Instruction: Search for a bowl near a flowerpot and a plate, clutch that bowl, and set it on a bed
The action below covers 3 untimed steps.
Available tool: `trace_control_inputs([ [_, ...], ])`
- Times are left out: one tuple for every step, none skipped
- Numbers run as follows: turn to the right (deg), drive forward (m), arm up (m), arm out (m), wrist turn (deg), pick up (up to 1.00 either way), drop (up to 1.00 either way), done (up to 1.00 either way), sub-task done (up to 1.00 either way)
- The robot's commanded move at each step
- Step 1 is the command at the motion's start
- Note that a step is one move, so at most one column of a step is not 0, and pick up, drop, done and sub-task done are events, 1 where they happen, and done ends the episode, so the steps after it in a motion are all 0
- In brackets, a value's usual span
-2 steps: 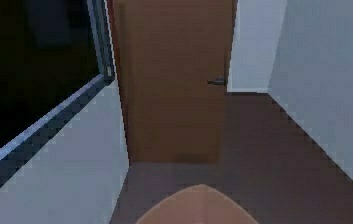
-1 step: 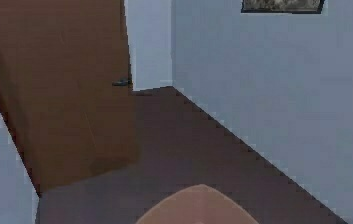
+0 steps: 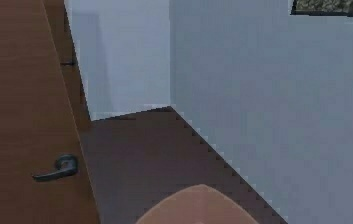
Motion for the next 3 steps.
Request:
trace_control_inputs([
  [3.0, 0.0, 0.0, 0.0, 0.0, 0.0, 0.0, 0.0, 0.0],
  [0.0, 0.55, 0.0, 0.0, 0.0, 0.0, 0.0, 0.0, 0.0],
  [-21.0, 0.0, 0.0, 0.0, 0.0, 0.0, 0.0, 0.0, 0.0],
])
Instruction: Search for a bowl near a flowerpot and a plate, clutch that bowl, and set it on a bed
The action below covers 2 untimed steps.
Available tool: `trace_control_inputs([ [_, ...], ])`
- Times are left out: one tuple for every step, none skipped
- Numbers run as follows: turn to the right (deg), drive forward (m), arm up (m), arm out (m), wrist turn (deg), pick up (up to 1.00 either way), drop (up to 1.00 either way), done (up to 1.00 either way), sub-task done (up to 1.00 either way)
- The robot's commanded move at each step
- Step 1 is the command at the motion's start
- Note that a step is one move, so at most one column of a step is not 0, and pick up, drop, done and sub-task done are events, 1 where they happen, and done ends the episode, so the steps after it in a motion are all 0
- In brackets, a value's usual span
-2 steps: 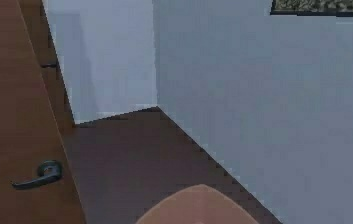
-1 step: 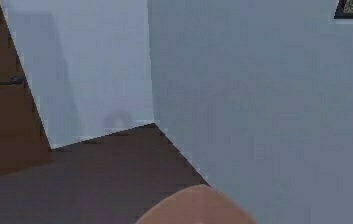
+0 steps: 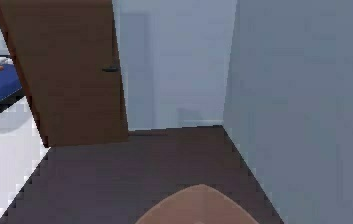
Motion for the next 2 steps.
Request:
trace_control_inputs([
  [0.0, 0.1, 0.0, 0.0, 0.0, 0.0, 0.0, 0.0, 0.0],
  [-21.0, 0.0, 0.0, 0.0, 0.0, 0.0, 0.0, 0.0, 0.0],
])
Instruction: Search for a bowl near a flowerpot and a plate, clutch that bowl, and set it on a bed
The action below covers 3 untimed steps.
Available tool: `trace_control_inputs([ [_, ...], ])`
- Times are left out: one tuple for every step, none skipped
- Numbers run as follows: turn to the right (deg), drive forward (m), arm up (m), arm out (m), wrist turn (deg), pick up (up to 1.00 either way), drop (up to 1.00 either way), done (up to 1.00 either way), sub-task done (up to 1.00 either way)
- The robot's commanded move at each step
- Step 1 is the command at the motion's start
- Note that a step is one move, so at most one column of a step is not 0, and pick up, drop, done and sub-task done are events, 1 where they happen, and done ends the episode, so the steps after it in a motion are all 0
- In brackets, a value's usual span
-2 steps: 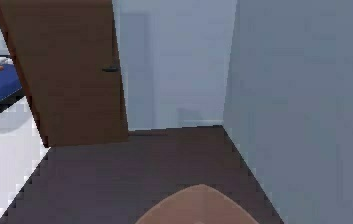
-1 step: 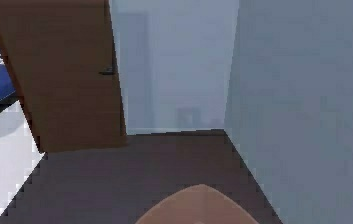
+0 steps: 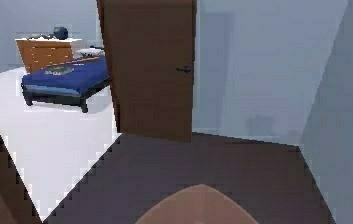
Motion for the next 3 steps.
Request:
trace_control_inputs([
  [0.0, 0.35, 0.0, 0.0, 0.0, 0.0, 0.0, 0.0, 0.0],
  [-27.0, 0.0, 0.0, 0.0, 0.0, 0.0, 0.0, 0.0, 0.0],
  [0.0, 1.0, 0.0, 0.0, 0.0, 0.0, 0.0, 0.0, 0.0],
])
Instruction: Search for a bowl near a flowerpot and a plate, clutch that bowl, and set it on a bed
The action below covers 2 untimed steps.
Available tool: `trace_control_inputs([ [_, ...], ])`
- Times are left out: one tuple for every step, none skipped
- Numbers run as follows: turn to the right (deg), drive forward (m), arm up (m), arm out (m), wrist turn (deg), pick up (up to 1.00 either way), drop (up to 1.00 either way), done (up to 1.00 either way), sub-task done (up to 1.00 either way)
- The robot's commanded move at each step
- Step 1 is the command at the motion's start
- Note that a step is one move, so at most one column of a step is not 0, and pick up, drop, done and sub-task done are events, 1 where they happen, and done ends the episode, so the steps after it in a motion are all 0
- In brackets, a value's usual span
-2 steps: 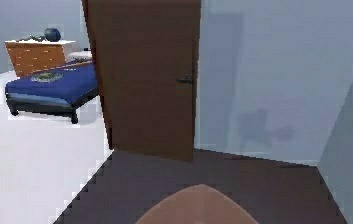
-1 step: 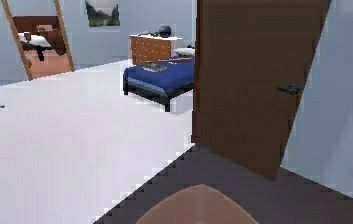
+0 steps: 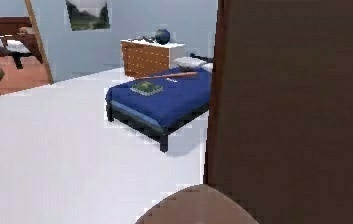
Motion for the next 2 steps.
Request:
trace_control_inputs([
  [-3.0, 0.0, 0.0, 0.0, 0.0, 0.0, 0.0, 0.0, 0.0],
  [0.0, 1.0, 0.0, 0.0, 0.0, 0.0, 0.0, 0.0, 0.0],
])
